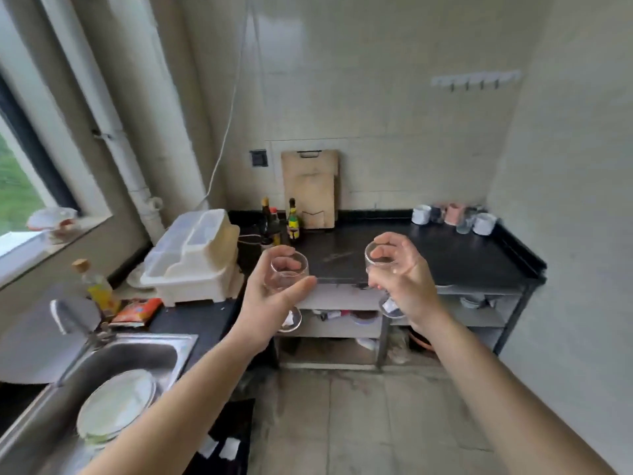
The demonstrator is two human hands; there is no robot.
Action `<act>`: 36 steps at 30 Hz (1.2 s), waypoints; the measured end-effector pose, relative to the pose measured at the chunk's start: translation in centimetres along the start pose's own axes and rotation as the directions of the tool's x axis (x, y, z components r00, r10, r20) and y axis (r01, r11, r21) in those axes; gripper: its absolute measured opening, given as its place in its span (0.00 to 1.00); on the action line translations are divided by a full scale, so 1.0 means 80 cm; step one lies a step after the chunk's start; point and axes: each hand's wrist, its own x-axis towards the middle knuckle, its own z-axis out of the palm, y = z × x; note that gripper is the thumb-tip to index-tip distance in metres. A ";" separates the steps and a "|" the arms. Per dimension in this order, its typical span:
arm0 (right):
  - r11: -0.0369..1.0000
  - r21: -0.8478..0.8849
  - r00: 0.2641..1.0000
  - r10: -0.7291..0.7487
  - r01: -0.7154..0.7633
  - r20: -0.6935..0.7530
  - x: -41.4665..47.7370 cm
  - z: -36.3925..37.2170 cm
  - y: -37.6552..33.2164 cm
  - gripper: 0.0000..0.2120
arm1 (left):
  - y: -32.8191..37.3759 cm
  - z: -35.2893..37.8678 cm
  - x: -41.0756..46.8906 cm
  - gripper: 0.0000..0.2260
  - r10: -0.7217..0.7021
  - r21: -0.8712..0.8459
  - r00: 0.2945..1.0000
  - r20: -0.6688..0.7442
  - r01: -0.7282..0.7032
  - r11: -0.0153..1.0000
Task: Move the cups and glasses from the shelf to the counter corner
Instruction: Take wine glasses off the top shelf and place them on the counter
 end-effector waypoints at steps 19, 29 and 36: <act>0.973 -0.175 0.953 0.094 -0.149 -0.290 0.202 -0.379 0.071 0.20 | -0.146 0.375 0.244 0.22 -0.071 -0.015 0.973 0.221 0.076 0.997; 0.939 -0.224 0.915 0.167 -0.261 -0.368 0.463 -0.514 0.140 0.21 | -0.257 0.513 0.507 0.22 -0.079 0.054 0.943 0.322 0.064 0.996; 0.939 -0.271 0.909 0.088 -0.213 -0.407 0.617 -0.608 0.172 0.23 | -0.304 0.589 0.659 0.23 -0.197 -0.007 0.909 0.367 0.214 0.977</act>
